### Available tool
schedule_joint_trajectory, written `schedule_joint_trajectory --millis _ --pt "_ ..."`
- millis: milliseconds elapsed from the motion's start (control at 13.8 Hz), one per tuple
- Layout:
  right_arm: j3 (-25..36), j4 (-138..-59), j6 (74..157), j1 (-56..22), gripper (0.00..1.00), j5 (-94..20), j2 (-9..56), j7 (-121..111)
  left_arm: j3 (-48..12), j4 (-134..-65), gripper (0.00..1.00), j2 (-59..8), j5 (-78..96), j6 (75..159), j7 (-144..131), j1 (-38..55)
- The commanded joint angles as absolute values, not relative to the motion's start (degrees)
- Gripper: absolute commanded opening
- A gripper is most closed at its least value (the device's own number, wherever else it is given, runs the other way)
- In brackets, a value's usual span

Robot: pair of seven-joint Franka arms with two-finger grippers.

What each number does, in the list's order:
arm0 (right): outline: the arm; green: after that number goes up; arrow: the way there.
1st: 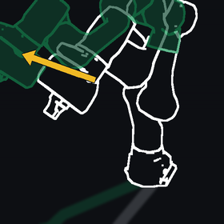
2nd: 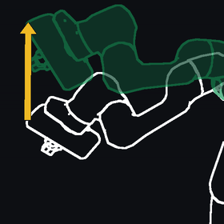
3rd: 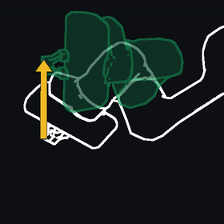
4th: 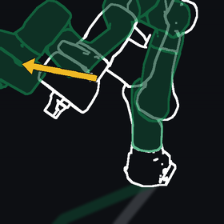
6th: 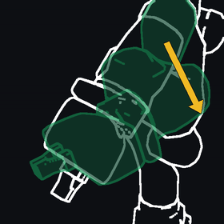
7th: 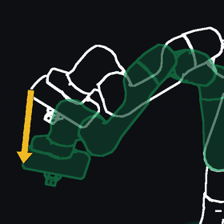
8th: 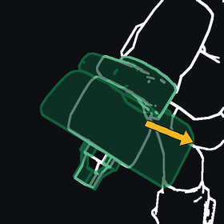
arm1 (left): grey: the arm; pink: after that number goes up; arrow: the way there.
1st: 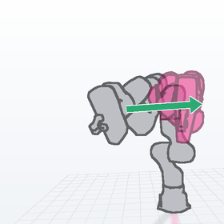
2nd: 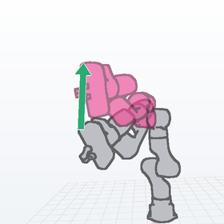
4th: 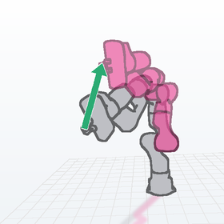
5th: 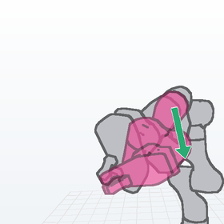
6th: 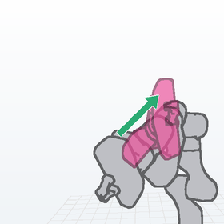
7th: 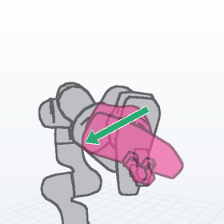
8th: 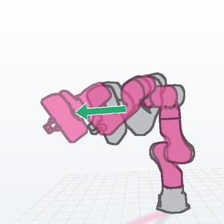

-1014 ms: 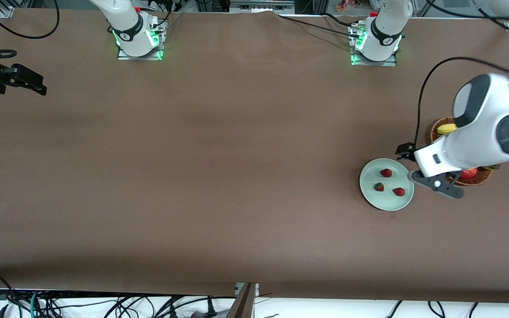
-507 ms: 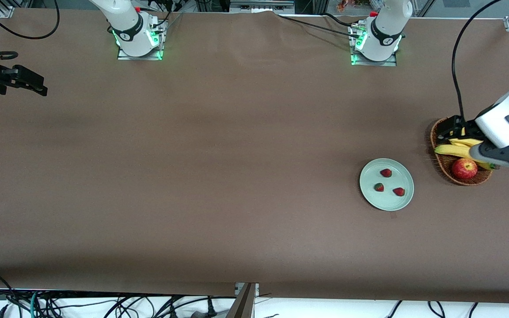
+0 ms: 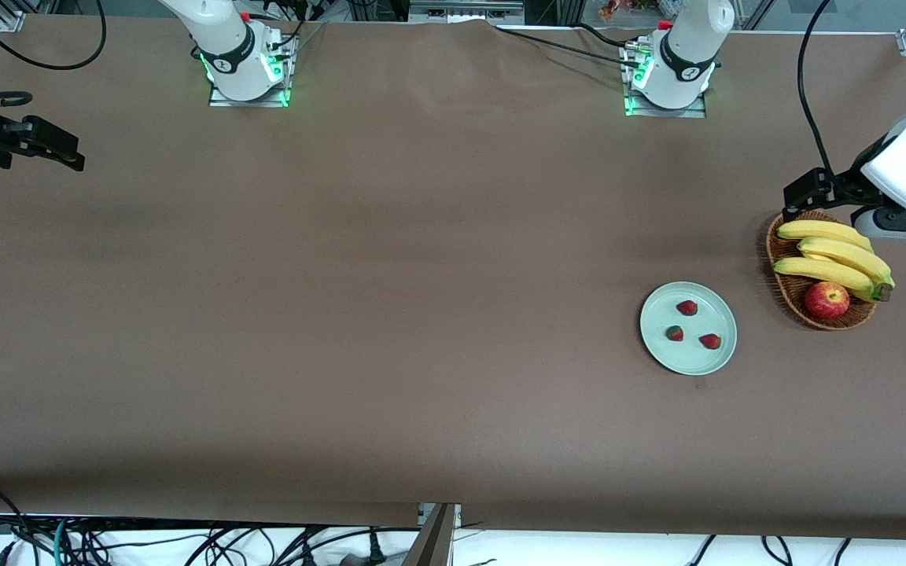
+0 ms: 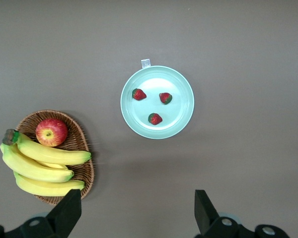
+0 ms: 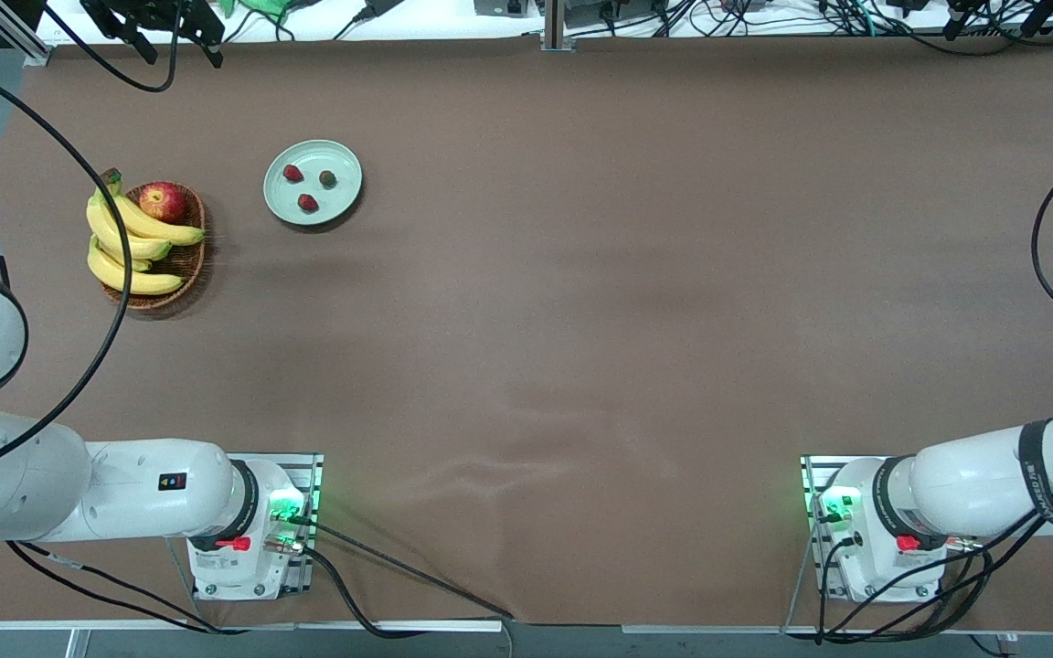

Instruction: Collect all strawberries into plate

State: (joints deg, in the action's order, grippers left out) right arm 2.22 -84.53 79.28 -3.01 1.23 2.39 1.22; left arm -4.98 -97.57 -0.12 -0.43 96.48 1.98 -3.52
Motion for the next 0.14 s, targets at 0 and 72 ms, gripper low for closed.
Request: schedule_joint_trajectory --millis 0,72 --pt "2.11 -84.90 79.45 -2.55 1.00 0.35 1.93 0.61 -3.87 -99.58 1.00 1.49 0.79 97.65 1.23 -2.28" --pt "2.11 -84.90 79.45 -2.55 1.00 0.35 1.93 0.62 -3.87 -99.58 1.00 1.49 0.79 97.56 1.23 -2.29"
